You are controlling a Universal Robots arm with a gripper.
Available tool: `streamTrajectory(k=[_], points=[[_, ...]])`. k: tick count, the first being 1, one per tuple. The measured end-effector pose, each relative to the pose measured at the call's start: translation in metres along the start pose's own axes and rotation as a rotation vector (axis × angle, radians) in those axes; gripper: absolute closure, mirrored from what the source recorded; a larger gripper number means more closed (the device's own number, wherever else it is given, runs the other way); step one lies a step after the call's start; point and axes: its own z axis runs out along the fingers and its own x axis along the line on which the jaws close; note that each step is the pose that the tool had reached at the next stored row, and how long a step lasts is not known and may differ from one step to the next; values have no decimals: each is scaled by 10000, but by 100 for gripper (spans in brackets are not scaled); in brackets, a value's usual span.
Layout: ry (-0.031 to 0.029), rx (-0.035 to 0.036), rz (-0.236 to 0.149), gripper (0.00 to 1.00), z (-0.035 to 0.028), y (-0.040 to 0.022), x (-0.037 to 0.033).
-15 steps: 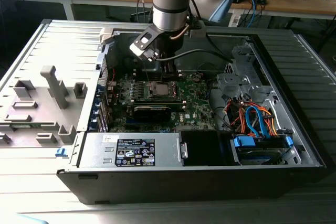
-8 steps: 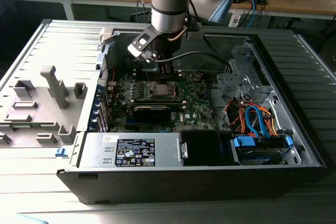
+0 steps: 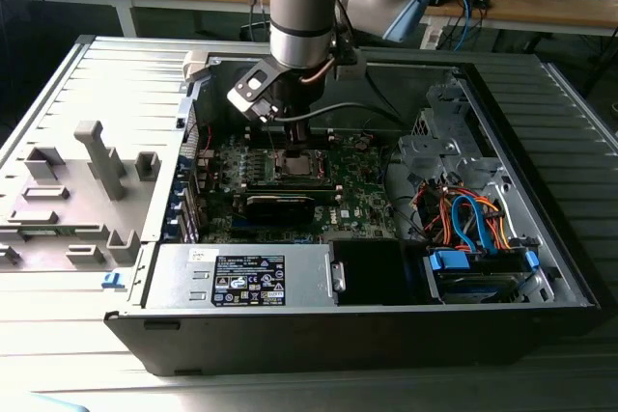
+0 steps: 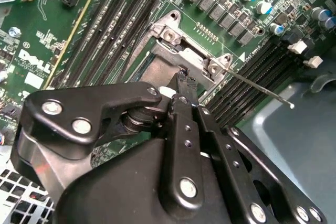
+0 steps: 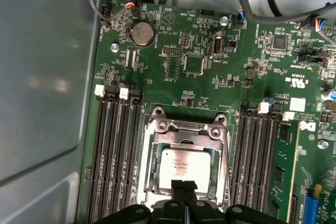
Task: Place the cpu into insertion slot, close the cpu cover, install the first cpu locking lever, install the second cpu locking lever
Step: 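Close the cpu cover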
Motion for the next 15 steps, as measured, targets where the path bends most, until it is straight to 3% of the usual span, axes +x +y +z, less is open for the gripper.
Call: streamTrajectory(k=[8,15], points=[[1,0,-1,89,106,-42,6],[-1,0,-1,89,151,-48,7]])
